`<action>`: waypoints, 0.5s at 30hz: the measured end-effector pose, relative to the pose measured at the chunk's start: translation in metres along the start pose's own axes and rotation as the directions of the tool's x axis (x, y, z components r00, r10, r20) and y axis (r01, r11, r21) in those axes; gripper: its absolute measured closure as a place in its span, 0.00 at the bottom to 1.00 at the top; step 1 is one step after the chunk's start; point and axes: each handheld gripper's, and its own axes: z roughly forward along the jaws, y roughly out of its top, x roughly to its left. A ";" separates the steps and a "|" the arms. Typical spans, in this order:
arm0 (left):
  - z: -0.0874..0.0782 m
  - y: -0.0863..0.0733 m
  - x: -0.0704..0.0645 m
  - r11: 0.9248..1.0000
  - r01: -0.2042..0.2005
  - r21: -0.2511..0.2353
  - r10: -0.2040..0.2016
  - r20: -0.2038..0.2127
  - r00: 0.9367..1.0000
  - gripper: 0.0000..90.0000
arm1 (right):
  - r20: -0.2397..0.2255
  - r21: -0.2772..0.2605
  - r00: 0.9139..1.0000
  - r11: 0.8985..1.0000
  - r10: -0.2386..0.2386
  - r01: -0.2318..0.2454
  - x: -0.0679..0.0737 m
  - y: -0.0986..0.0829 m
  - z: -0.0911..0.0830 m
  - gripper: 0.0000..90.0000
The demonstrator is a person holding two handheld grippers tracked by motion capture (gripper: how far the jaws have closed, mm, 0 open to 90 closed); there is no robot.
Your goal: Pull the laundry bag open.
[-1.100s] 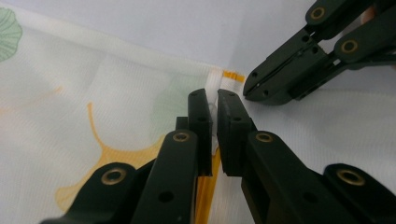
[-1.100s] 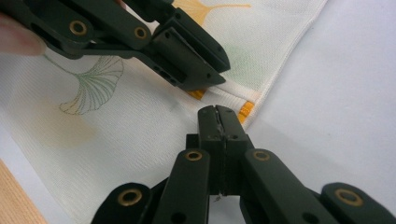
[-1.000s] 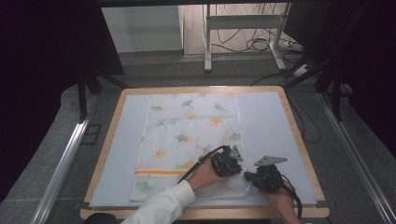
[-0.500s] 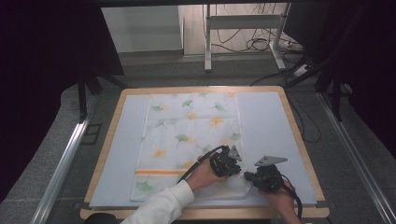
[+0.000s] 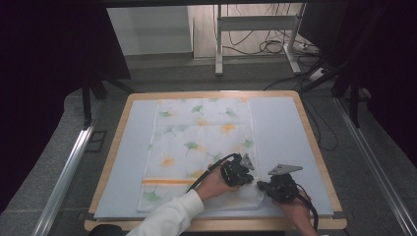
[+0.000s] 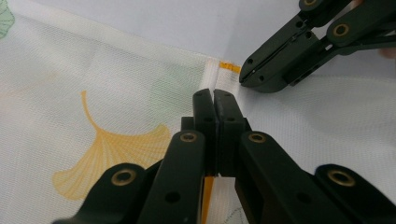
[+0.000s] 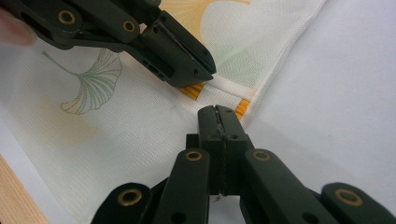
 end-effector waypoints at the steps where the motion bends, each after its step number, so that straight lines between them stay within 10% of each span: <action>1: 0.000 0.000 0.000 1.000 0.000 0.001 0.000 0.001 1.000 1.00 | 0.000 0.000 1.000 1.000 0.000 0.000 0.000 0.000 0.000 1.00; 15: -0.003 -0.002 -0.001 1.000 -0.006 0.008 0.006 0.004 1.000 1.00 | 0.001 0.004 1.000 1.000 -0.003 0.003 0.001 0.000 0.000 1.00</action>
